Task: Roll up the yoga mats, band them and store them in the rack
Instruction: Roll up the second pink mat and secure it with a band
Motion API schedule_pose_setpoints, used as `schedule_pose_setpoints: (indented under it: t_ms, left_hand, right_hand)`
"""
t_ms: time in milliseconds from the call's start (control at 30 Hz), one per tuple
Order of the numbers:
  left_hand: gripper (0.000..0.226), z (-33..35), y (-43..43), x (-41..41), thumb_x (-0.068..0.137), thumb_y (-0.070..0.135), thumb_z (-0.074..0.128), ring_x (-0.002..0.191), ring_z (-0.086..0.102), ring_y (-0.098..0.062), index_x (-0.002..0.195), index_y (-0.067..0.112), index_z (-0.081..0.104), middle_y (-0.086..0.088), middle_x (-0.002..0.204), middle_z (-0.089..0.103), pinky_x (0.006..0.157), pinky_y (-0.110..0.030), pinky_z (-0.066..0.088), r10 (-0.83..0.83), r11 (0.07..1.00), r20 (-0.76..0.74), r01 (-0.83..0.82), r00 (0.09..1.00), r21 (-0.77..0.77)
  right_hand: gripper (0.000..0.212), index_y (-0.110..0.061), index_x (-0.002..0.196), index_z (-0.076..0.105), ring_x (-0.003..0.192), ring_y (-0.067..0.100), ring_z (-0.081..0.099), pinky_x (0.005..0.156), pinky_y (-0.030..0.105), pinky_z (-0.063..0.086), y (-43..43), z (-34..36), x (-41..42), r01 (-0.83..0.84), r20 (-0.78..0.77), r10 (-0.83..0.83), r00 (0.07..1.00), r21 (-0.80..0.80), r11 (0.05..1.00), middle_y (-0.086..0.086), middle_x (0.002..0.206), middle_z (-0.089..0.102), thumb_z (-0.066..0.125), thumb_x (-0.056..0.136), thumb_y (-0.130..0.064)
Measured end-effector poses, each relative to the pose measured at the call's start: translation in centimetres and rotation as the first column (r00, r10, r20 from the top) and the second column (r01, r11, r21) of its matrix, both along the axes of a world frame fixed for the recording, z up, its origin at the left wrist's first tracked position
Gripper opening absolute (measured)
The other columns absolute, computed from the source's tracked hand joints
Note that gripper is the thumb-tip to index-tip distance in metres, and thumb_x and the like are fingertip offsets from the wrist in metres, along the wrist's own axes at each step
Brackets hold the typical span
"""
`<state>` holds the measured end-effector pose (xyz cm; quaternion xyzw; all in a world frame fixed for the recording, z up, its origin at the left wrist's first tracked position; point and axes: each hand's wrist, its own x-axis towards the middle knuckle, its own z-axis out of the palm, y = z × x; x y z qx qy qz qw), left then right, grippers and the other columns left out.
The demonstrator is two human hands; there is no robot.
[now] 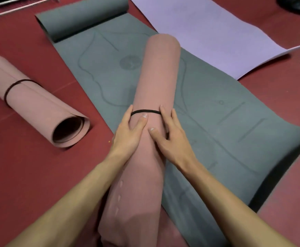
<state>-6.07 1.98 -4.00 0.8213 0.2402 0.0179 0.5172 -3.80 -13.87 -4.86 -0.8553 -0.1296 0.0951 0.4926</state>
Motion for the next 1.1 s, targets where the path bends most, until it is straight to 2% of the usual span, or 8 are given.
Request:
schedule_pose_setpoints:
  t_ms: [67, 200, 333, 433, 700, 800, 900, 1100]
  left_hand:
    - [0.073, 0.5, 1.6, -0.5, 0.094, 0.066, 0.059, 0.146, 0.043, -0.009, 0.159, 0.044, 0.034, 0.02, 0.157, 0.046, 0.122, -0.034, 0.031, 0.065, 0.998, 0.033, -0.065, 0.997, -0.014]
    - [0.072, 0.8, 4.1, -1.5, 0.097, 0.06, 0.059, 0.141, 0.039, 0.0, 0.161, 0.04, 0.031, 0.024, 0.152, 0.044, 0.111, -0.021, 0.028, 0.206, 0.976, 0.089, -0.199, 0.974, -0.084]
    - [0.096, 0.6, 6.5, -2.4, 0.08, 0.071, 0.064, 0.147, 0.038, -0.002, 0.162, 0.039, 0.026, 0.021, 0.159, 0.039, 0.123, -0.031, 0.029, 0.282, 0.953, 0.146, -0.26, 0.948, -0.155]
    - [0.104, 1.1, 8.2, -3.2, 0.073, 0.074, 0.066, 0.146, 0.038, 0.002, 0.162, 0.036, 0.027, 0.019, 0.161, 0.04, 0.125, -0.038, 0.03, 0.34, 0.933, 0.183, -0.307, 0.922, -0.187]
    - [0.077, 5.4, 16.0, -4.0, 0.097, 0.043, 0.07, 0.143, 0.038, 0.006, 0.162, 0.034, 0.031, 0.017, 0.162, 0.04, 0.114, -0.01, 0.03, 0.456, 0.886, 0.321, -0.458, 0.83, -0.076]
    - [0.077, 5.9, 19.7, -5.9, 0.096, 0.047, 0.069, 0.129, 0.037, 0.019, 0.162, 0.037, 0.03, 0.026, 0.155, 0.04, 0.097, 0.007, 0.027, 0.516, 0.846, 0.318, -0.531, 0.795, -0.043]
    - [0.078, 6.0, 22.4, -9.1, 0.096, 0.052, 0.067, 0.133, 0.034, 0.017, 0.162, 0.04, 0.028, 0.025, 0.16, 0.036, 0.099, 0.002, 0.026, 0.585, 0.799, 0.274, -0.6, 0.763, -0.037]
    - [0.076, 5.2, 26.8, -16.5, 0.097, 0.052, 0.065, 0.125, 0.031, 0.023, 0.163, 0.04, 0.027, 0.024, 0.161, 0.036, 0.09, 0.01, 0.023, 0.702, 0.685, 0.249, -0.729, 0.667, 0.023]
  right_hand:
    - [0.079, -0.049, 0.161, 0.02, 0.145, -0.018, 0.003, 0.125, 0.038, 0.029, 1.9, 0.9, 0.5, -0.047, 0.006, 0.047, 0.999, -0.004, 0.999, -0.005, 0.175, 0.006, 0.058, 0.092, -0.057]
    - [0.077, -0.051, 0.161, 0.022, 0.157, 0.005, 0.014, 0.123, 0.036, 0.028, 5.2, 2.1, 1.2, -0.16, 0.049, 0.16, 0.986, -0.018, 0.987, -0.005, 0.175, 0.006, 0.065, 0.096, -0.05]
    - [0.086, -0.04, 0.163, 0.025, 0.155, -0.003, 0.016, 0.124, 0.029, 0.026, 8.8, 1.9, 2.4, -0.216, 0.098, 0.215, 0.972, -0.009, 0.976, -0.01, 0.173, 0.019, 0.062, 0.088, -0.055]
    - [0.082, -0.04, 0.16, 0.034, 0.146, -0.016, 0.02, 0.123, 0.035, 0.033, 11.2, 2.3, 2.8, -0.222, 0.127, 0.22, 0.967, 0.003, 0.975, -0.008, 0.171, 0.024, 0.064, 0.085, -0.057]
    - [0.075, -0.044, 0.156, 0.041, 0.131, -0.033, 0.017, 0.112, 0.045, 0.048, 20.5, 5.9, 3.6, -0.325, 0.281, 0.279, 0.918, 0.135, 0.936, -0.007, 0.17, 0.028, 0.064, 0.085, -0.054]
    - [0.075, -0.045, 0.157, 0.039, 0.143, -0.022, 0.02, 0.121, 0.042, 0.038, 25.1, 5.9, 2.9, -0.42, 0.274, 0.375, 0.886, 0.126, 0.899, -0.007, 0.171, 0.026, 0.062, 0.086, -0.057]
    - [0.076, -0.053, 0.156, 0.031, 0.154, 0.0, 0.024, 0.12, 0.049, 0.038, 29.1, 5.5, 0.8, -0.504, 0.231, 0.475, 0.849, 0.084, 0.86, -0.011, 0.171, 0.023, 0.058, 0.087, -0.063]
    - [0.074, -0.054, 0.159, 0.024, 0.155, 0.006, 0.024, 0.122, 0.049, 0.033, 35.1, 5.0, -5.7, -0.658, 0.189, 0.641, 0.744, 0.033, 0.753, -0.01, 0.173, 0.015, 0.052, 0.091, -0.062]
